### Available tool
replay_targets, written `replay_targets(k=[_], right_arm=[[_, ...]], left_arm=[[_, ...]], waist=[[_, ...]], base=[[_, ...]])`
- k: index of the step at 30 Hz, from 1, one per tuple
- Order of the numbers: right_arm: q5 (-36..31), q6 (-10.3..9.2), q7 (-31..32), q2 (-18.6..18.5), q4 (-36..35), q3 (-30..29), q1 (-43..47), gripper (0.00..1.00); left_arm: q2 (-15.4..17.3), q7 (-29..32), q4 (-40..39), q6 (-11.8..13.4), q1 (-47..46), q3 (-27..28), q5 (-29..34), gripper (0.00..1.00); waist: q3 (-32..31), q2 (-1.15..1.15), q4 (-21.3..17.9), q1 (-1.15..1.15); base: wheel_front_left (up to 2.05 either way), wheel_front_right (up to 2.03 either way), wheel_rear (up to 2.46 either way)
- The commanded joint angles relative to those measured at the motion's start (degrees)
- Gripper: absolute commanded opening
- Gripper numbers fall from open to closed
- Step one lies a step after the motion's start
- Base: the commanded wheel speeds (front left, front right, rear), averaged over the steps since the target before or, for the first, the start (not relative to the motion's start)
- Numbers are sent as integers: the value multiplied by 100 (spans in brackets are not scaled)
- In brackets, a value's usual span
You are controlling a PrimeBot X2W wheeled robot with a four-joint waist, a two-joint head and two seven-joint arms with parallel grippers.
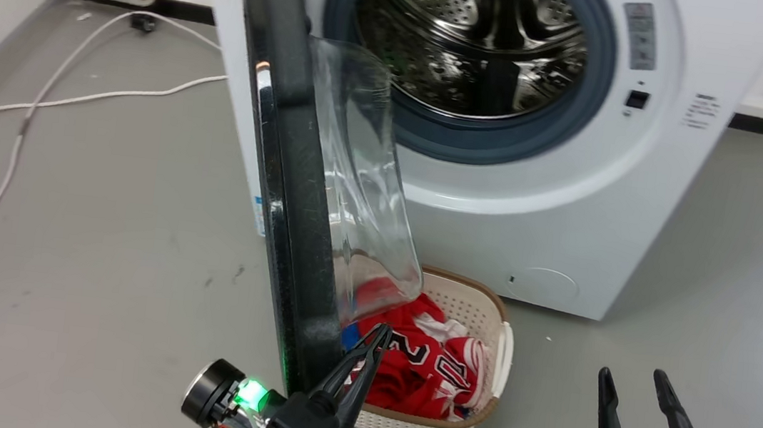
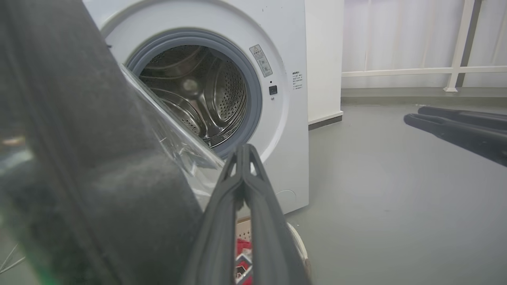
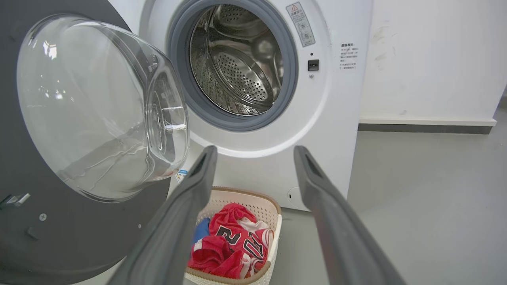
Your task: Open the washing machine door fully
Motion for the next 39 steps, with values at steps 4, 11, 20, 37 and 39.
replay_targets(k=[4, 11, 20, 37, 39], right_arm=[[54, -1, -13, 15, 80, 18, 101, 100], [55, -1, -12, 15, 164, 53, 86, 100], [6, -1, -12, 15, 180, 58, -8, 100], [-293, -1, -12, 14, 119, -25, -375, 100], [-326, -1, -12, 14, 102, -38, -437, 100]], left_arm=[[110, 19, -80, 100, 174, 138, -20, 0], [205, 22, -144, 247, 339, 447, -121, 0], [394, 19, -169, 490, 471, 1081, -269, 0], [366, 17, -68, 448, 129, 3095, -743, 0], [332, 17, -35, 388, 18, 3331, -782, 0]], waist=[[-22, 0, 375, 0], [43, 0, 711, 0], [181, 0, 954, 0], [898, 0, 971, 0], [995, 0, 964, 0]], base=[[0, 0, 0], [0, 0, 0], [0, 0, 0], [0, 0, 0], [0, 0, 0]])
